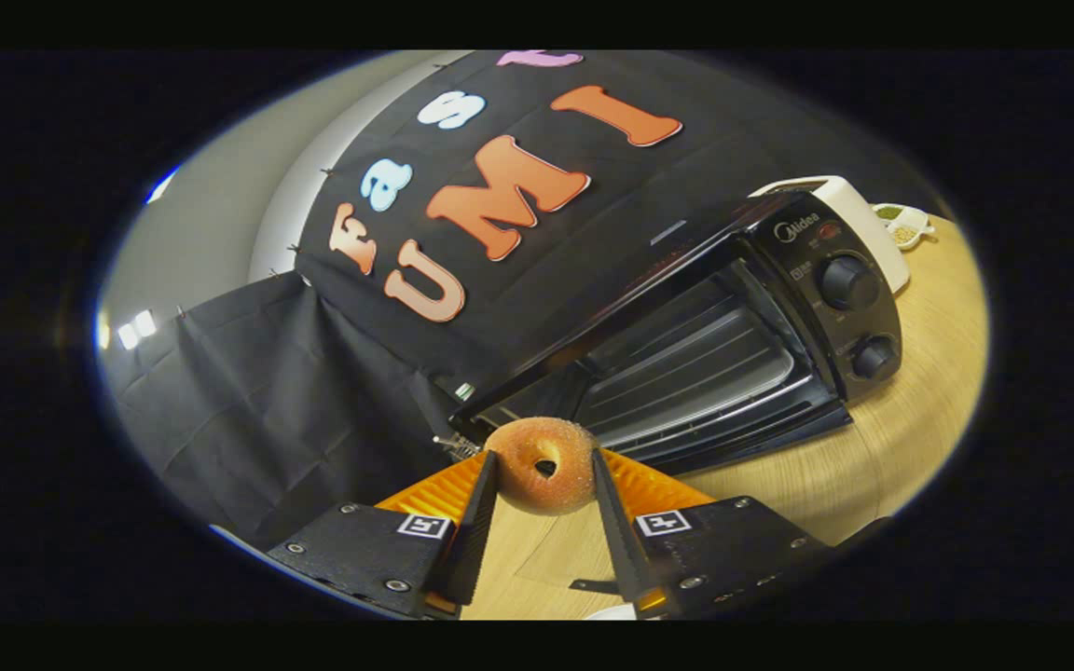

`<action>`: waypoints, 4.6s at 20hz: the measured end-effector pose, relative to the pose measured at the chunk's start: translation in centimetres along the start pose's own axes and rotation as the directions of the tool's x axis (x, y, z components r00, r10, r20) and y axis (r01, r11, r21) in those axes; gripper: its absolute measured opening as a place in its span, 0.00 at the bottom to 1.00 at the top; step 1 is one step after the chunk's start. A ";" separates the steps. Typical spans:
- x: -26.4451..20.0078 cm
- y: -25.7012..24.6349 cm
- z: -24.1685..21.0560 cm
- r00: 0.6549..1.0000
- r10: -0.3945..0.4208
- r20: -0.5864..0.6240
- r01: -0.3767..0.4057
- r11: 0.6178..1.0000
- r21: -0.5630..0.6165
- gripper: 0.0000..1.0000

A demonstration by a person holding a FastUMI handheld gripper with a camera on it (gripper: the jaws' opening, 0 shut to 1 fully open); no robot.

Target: Open the toaster oven, put the food inside, and close the toaster oven door.

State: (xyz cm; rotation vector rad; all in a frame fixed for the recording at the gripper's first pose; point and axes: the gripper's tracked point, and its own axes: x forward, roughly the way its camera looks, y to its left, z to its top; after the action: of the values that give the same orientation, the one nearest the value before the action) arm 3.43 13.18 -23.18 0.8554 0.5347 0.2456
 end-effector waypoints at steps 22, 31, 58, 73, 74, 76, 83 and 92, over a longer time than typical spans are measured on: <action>8.8 -4.8 3.0 0.973 -0.191 0.128 0.208 0.969 -0.134 0.81; 2.9 -4.1 -0.3 0.972 -0.233 0.029 0.230 0.916 -0.329 0.94; -13.1 -8.2 -12.1 0.875 -0.432 -0.219 0.280 0.821 -0.498 0.96; -11.3 -4.8 -6.9 0.896 -0.430 -0.114 0.291 0.759 -0.582 0.95; -11.0 -4.5 -6.3 0.898 -0.428 -0.108 0.291 0.758 -0.584 0.96; -10.7 -4.0 -5.6 0.901 -0.416 -0.120 0.276 0.766 -0.581 0.96; -8.7 -1.9 -1.6 0.938 -0.332 -0.095 0.235 0.815 -0.529 0.96; -4.7 -0.8 3.2 0.966 -0.259 -0.021 0.222 0.867 -0.446 0.96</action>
State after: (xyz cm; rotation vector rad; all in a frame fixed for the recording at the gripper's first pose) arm 1.20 8.67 -20.51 0.3310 0.6254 0.1621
